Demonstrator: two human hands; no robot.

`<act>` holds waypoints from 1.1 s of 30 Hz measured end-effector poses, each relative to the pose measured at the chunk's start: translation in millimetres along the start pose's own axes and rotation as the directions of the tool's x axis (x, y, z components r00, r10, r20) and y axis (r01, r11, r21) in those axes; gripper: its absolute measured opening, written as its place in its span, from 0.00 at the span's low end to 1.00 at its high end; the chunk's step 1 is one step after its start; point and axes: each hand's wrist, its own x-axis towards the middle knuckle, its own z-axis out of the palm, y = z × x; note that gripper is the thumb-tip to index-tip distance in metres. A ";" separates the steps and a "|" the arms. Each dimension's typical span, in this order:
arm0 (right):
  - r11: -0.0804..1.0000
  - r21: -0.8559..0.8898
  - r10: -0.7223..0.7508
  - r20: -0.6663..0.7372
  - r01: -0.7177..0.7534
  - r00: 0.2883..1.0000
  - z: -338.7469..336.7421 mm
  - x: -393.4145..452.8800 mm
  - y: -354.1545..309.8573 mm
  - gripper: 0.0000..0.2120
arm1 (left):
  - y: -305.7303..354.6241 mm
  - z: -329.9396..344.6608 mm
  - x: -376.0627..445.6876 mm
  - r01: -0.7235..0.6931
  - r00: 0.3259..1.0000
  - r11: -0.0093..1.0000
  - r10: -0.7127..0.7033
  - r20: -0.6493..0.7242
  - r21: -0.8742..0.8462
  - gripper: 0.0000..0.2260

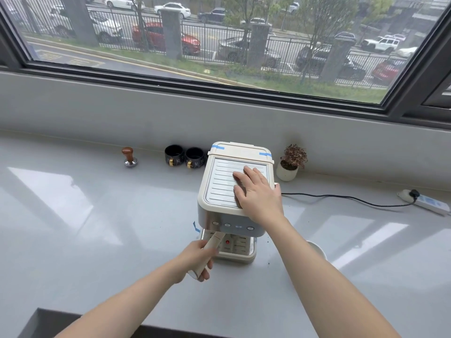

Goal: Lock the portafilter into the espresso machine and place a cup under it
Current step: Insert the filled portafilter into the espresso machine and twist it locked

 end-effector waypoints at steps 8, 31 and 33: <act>1.000 0.002 0.004 0.004 -0.004 1.000 -0.1 -1.8 -0.6 0.20 | -11.6 14.6 8.9 -0.074 0.988 0.989 0.055 -0.148 -0.126 0.07; 0.999 -0.004 0.033 0.014 -0.033 0.999 2.3 -2.0 0.1 0.21 | -17.8 38.0 8.2 0.039 0.999 0.925 -0.042 -0.001 -0.377 0.11; 0.999 -0.002 0.034 0.015 -0.034 0.999 1.1 -1.6 0.4 0.21 | -20.1 34.6 6.7 0.116 0.991 0.902 -0.080 0.104 -0.416 0.11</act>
